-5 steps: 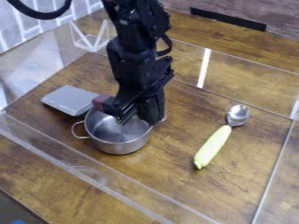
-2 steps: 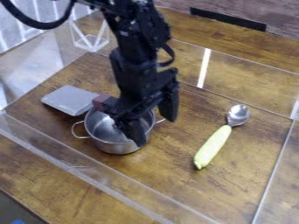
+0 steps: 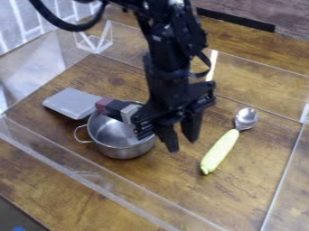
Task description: Put the spoon into the silver pot
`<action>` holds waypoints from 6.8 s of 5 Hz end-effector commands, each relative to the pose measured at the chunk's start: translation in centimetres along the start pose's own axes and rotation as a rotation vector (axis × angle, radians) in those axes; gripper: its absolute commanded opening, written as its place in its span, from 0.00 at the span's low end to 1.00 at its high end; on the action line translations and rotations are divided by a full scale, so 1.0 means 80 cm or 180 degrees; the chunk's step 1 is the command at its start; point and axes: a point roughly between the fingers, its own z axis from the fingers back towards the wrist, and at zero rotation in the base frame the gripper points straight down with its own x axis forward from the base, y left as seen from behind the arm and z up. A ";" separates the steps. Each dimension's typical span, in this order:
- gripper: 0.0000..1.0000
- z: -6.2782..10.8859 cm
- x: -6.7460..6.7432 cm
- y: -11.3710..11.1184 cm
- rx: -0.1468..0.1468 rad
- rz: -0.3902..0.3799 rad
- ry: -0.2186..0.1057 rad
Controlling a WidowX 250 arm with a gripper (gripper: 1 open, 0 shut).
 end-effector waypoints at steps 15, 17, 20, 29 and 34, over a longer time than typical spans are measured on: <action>0.00 -0.049 0.002 -0.087 0.0218 -0.2360 0.0244; 0.00 0.011 0.011 -0.101 0.0200 -0.2518 0.0187; 1.00 0.064 0.031 -0.118 0.0118 -0.2348 0.0069; 0.00 -0.053 -0.001 -0.094 0.0456 -0.1522 0.0136; 0.00 0.020 -0.001 -0.132 0.0460 -0.2399 0.0224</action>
